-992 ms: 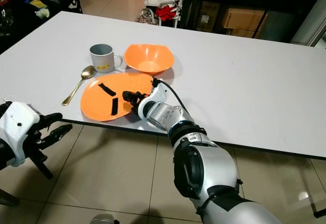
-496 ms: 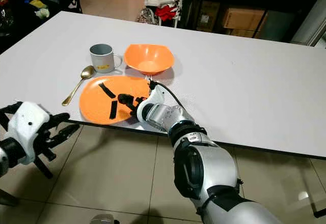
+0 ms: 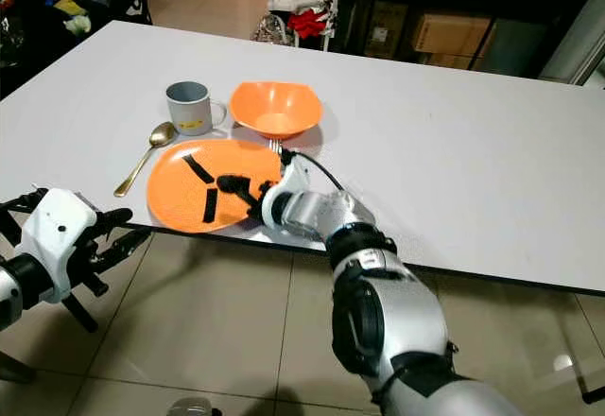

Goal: Setting the table

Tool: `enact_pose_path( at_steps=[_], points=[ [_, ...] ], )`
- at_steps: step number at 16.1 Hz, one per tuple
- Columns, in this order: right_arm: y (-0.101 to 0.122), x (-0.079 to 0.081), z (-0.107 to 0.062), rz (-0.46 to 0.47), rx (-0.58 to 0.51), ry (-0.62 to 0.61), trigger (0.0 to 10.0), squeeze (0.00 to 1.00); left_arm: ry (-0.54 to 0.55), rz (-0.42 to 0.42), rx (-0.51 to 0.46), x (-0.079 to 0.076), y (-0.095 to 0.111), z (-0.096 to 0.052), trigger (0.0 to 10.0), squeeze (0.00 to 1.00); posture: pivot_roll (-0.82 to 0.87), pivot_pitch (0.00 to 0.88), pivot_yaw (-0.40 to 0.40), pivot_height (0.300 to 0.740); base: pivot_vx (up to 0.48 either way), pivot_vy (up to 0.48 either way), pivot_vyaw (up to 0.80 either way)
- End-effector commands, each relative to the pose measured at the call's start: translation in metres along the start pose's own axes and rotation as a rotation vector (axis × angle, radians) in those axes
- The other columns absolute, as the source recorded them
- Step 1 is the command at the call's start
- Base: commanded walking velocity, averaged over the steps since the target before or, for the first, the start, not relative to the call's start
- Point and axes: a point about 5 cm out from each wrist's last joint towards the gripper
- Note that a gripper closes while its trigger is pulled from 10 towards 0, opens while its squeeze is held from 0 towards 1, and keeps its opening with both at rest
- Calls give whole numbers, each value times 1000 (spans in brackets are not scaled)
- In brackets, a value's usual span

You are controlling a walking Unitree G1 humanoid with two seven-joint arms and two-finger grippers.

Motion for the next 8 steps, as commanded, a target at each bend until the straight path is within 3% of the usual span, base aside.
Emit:
enact_pose_path(
  at_steps=[1, 8],
  points=[
    [6, 5, -4, -16, -13, 14, 10000, 1000, -1, 9, -8, -1, 1, 3, 10000, 0, 255, 0, -34, 740, 0, 0, 0],
    [-1, 4, -14, -58, 24, 4, 10000, 1000, 2, 19, -6, -2, 1, 6, 10000, 0, 255, 0, -35, 740, 0, 0, 0]
  ],
)
Point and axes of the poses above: a point about 5 cm out from each wrist's last joint towards the gripper, its own z axis pointing out of the wrist towards the gripper, its own y axis along the axis of the wrist's last joint, x = y × z, and after that the axes turned 15 degrees about z, right-handed
